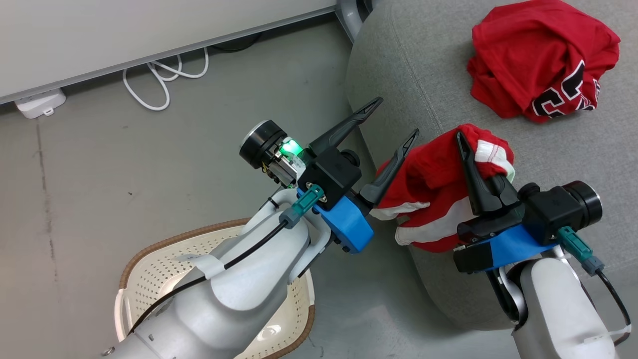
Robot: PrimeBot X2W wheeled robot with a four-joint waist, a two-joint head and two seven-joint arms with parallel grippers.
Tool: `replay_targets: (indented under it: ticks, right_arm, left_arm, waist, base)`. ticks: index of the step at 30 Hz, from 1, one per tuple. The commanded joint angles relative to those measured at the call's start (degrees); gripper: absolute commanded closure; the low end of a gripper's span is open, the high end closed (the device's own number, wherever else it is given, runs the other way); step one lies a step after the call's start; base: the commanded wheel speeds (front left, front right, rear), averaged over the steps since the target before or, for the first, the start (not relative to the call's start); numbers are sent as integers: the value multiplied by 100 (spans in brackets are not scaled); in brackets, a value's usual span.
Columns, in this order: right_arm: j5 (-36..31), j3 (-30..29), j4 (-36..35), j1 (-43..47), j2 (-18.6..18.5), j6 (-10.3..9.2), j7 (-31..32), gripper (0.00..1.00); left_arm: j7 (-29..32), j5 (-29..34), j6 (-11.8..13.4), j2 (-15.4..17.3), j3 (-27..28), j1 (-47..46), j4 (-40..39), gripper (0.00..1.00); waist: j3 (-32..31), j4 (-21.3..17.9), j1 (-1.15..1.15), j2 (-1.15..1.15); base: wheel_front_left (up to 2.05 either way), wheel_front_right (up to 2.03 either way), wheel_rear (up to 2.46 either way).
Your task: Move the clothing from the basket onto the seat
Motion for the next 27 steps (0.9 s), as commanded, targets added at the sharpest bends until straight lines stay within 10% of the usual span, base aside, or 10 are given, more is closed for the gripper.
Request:
replay_targets:
  ticks: [1, 17, 27]
  right_arm:
    - [7, -5, -38, 60, 4, 3, -19, 100]
    - [39, -331, -390, -331, -43, 2, -20, 100]
    - [75, -1459, -859, -2192, -885, 2, -19, 100]
  left_arm:
    - [-14, 29, -10, 3, -17, -86, 16, 0]
    - [-15, 48, 21, -41, -88, -143, 43, 0]
    - [27, 270, 64, -27, -173, -631, -87, 0]
  waist:
    - [41, -65, 0, 0]
    - [199, 7, 0, 0]
    - [1218, 317, 0, 0]
  base:
    - [0, 0, 0]
    - [0, 0, 0]
    - [0, 0, 0]
